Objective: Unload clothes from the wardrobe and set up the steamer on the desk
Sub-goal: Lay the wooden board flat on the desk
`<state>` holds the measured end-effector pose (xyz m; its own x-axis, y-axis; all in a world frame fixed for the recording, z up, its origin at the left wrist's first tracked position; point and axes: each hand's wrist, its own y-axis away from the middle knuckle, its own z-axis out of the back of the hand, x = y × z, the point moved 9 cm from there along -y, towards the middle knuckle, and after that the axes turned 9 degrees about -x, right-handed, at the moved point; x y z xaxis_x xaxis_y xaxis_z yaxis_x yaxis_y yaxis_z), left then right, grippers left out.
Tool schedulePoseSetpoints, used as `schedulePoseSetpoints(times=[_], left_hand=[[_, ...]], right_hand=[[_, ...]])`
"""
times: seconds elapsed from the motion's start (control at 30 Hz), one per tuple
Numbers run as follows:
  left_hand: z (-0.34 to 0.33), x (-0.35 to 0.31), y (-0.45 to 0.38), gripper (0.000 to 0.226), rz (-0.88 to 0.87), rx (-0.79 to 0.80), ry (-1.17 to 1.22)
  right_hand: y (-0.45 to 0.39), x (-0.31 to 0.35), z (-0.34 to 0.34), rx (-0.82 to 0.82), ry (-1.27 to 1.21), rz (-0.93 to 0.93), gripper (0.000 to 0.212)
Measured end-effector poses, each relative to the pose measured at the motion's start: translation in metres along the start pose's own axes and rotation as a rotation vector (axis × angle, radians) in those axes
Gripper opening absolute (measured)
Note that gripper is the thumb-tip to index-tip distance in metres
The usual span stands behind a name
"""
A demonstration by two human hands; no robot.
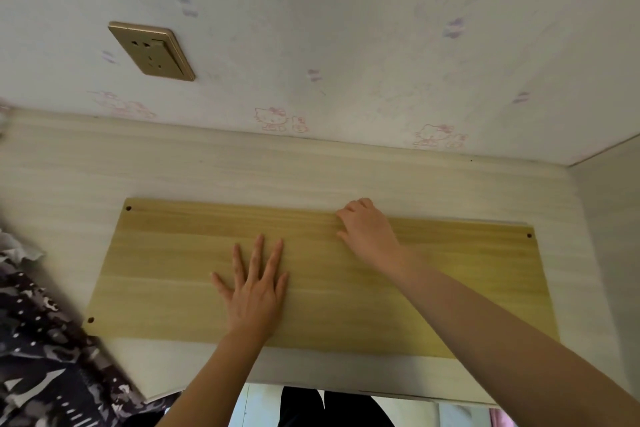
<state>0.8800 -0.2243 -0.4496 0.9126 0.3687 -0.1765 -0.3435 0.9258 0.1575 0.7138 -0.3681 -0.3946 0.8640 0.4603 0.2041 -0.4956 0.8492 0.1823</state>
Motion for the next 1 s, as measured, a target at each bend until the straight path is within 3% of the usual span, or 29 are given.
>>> schedulePoseSetpoints(times=[0.17,0.57,1.0], left_hand=[[0.003,-0.001,-0.001,0.059,0.006,0.033,0.014],[0.012,0.041,0.024,0.063,-0.144,-0.001,-0.021],[0.017,0.07,0.017,0.063,-0.103,0.042,-0.034]], right_hand=[[0.039,0.0,-0.024,0.049,-0.014,-0.03,0.056],[0.154,-0.046,-0.053,-0.005,0.069,-0.265,0.058],[0.149,-0.028,-0.063,0.0,0.085,-0.346,0.065]])
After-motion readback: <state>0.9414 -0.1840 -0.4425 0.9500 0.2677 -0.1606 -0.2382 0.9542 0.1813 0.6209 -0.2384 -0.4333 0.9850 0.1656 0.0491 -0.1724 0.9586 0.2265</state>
